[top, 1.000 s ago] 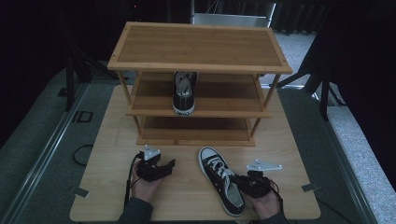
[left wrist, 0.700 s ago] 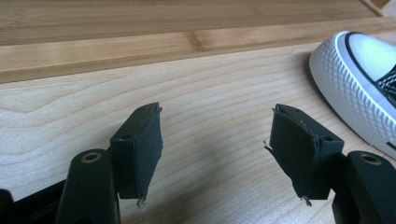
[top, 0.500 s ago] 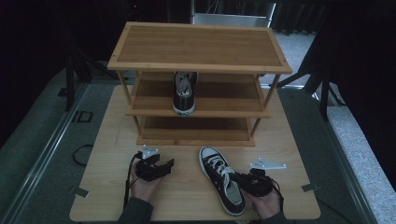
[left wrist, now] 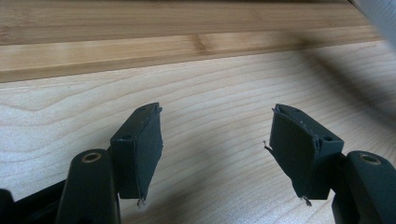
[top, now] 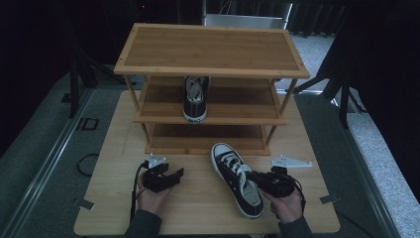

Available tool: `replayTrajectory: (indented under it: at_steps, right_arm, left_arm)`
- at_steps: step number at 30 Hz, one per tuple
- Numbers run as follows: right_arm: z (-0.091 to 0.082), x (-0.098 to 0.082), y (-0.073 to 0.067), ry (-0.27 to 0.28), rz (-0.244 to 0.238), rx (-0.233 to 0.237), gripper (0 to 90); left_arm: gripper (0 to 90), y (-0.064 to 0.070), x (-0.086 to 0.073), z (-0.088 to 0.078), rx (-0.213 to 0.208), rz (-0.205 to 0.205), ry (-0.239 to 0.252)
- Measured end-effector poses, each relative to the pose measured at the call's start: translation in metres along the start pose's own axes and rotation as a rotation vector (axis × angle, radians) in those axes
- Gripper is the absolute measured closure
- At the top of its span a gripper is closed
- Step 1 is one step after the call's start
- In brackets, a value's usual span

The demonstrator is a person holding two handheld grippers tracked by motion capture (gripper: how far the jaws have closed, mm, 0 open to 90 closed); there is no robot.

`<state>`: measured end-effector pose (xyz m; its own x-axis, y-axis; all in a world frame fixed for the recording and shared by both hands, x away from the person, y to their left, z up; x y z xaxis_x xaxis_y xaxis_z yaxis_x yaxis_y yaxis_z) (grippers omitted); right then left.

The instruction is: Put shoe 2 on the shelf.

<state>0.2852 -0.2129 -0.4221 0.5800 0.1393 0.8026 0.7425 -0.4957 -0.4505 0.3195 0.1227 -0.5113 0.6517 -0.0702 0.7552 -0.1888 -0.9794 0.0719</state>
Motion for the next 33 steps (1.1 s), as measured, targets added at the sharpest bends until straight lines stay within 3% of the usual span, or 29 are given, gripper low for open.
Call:
replayTrajectory:
  at_steps: [11,26,33]
  right_arm:
    - [-0.011,0.030,-0.007,0.022,-0.026,0.026,88.2]
    - [-0.028,0.053,-0.024,0.048,-0.051,0.065,88.2]
    - [-0.041,0.063,-0.038,0.064,-0.070,0.084,88.2]
  left_arm:
    - [34.7,0.001,-0.002,0.003,0.006,-0.004,-0.013]
    - [35.6,0.001,-0.003,0.004,0.009,-0.008,-0.026]
    - [35.6,0.001,-0.003,0.005,0.010,-0.009,-0.026]
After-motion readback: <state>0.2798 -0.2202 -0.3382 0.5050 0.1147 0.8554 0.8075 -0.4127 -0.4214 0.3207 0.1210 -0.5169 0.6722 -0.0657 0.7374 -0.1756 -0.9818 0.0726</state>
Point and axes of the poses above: each handheld gripper's, and its own axes: z roughly forward along the jaws, x roughly out of its top, y roughly to its right, the point moved 3 cm from there along z, roughly forward along the jaws, and after that the axes turned 15 degrees about x, right-handed, at the moved point
